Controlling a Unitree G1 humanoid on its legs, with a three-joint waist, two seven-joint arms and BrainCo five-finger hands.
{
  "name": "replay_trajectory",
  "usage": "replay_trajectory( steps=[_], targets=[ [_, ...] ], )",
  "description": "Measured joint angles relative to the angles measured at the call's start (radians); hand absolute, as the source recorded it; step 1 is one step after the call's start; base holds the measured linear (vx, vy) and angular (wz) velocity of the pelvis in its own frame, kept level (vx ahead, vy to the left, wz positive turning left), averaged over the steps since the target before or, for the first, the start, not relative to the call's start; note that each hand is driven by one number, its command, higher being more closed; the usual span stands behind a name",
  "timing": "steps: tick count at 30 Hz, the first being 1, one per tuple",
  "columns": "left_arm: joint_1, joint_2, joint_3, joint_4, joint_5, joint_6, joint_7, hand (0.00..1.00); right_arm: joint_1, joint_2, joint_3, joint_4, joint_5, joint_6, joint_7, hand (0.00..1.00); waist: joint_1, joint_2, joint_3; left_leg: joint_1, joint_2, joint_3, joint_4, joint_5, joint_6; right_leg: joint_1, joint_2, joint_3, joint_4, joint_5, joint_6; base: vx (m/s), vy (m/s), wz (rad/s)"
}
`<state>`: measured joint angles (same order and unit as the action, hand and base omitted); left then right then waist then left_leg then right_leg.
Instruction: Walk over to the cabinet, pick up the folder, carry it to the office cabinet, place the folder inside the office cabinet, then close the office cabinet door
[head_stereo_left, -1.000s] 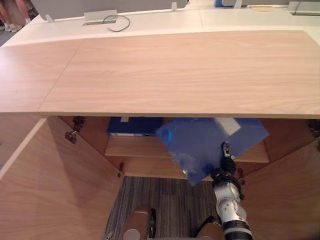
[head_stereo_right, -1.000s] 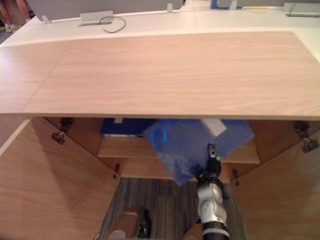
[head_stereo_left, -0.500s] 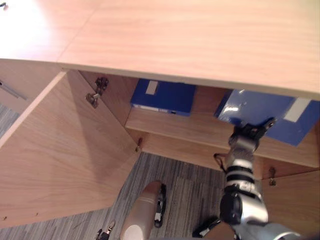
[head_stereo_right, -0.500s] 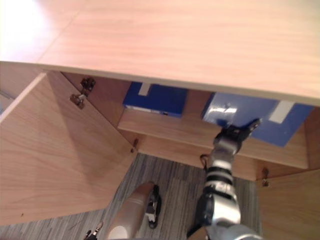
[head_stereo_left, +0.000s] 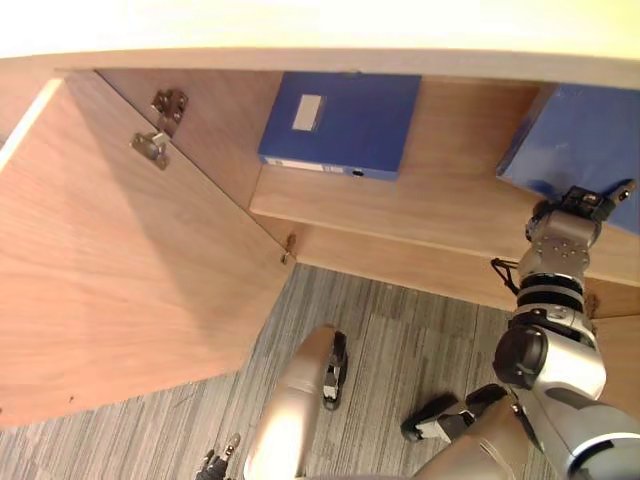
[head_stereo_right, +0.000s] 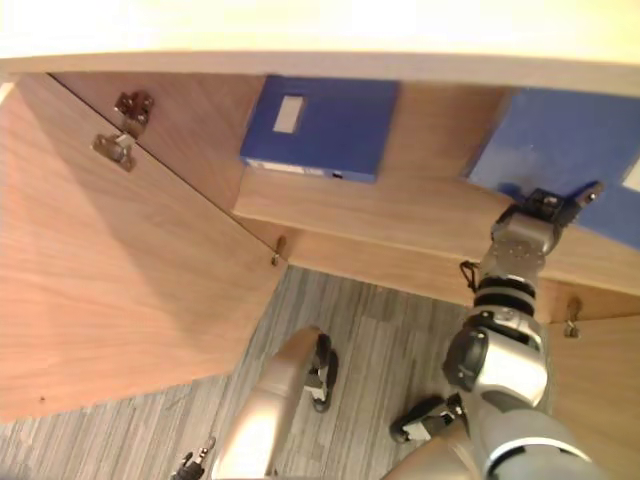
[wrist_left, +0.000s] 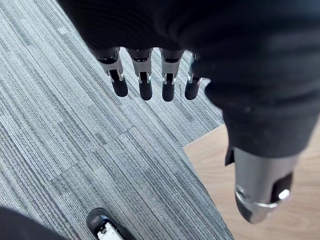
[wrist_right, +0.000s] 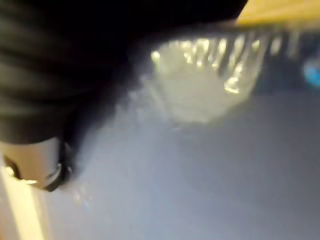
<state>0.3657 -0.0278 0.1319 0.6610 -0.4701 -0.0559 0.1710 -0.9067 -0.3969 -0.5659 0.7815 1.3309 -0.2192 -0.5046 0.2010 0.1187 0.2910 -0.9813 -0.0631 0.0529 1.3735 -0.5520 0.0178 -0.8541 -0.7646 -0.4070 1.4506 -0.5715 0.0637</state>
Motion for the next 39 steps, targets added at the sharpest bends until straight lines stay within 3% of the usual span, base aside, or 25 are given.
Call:
replay_trajectory(
  steps=[8,15,24,29,36,37,39],
  targets=[
    [0.000,0.002,-0.013,0.001,-0.002,0.000,0.019,0.00,-0.016,-0.032,0.008,0.037,-0.025,0.037,0.000,0.00,0.003,0.000,0.007,0.001,0.011,-0.001,-0.009,0.003,-0.001,-0.002,0.014,-0.001,-0.008,-0.002,-0.004,0.01,-0.072,-0.03],
    [-0.001,0.003,-0.012,-0.005,-0.015,0.001,0.019,0.00,-0.035,-0.037,0.088,0.054,-0.143,0.093,0.008,0.00,-0.001,-0.003,0.020,0.036,0.017,-0.004,-0.056,0.024,-0.017,0.028,0.031,-0.015,-0.043,0.001,-0.007,0.02,-0.083,-0.02],
    [-0.002,-0.002,0.013,-0.060,-0.051,-0.001,-0.005,0.00,-0.086,-0.093,0.316,0.131,-0.560,0.275,0.164,0.00,-0.009,-0.011,0.048,0.112,0.023,-0.019,-0.176,0.078,-0.029,0.125,0.061,-0.088,-0.146,0.031,-0.020,0.04,-0.072,0.02],
    [-0.003,0.000,0.022,-0.086,-0.050,-0.005,-0.024,0.00,-0.116,-0.149,0.483,0.213,-0.776,0.345,0.254,0.00,-0.019,-0.018,0.060,0.133,0.025,-0.025,-0.261,0.128,-0.032,0.155,0.080,-0.131,-0.218,0.064,-0.030,0.05,-0.046,0.04],
    [-0.003,0.009,0.026,-0.188,-0.021,-0.002,-0.084,0.00,-0.179,-0.191,0.744,0.314,-1.068,0.383,0.440,0.00,-0.032,-0.041,0.102,0.200,0.035,-0.047,-0.423,0.217,-0.038,0.238,0.128,-0.215,-0.350,0.116,-0.057,0.05,-0.058,0.05],
    [-0.003,0.014,0.026,-0.205,-0.008,0.004,-0.104,0.00,-0.177,-0.177,0.824,0.315,-1.155,0.384,0.506,0.00,-0.036,-0.046,0.105,0.234,0.045,-0.048,-0.486,0.246,-0.042,0.264,0.157,-0.232,-0.407,0.140,-0.063,0.03,-0.052,-0.08],
    [-0.003,0.022,0.026,-0.216,-0.001,0.011,-0.124,0.00,-0.166,-0.160,0.876,0.313,-1.239,0.378,0.566,0.00,-0.039,-0.047,0.106,0.264,0.063,-0.047,-0.541,0.269,-0.046,0.292,0.191,-0.250,-0.465,0.165,-0.071,0.04,-0.062,-0.20]
  ],
)
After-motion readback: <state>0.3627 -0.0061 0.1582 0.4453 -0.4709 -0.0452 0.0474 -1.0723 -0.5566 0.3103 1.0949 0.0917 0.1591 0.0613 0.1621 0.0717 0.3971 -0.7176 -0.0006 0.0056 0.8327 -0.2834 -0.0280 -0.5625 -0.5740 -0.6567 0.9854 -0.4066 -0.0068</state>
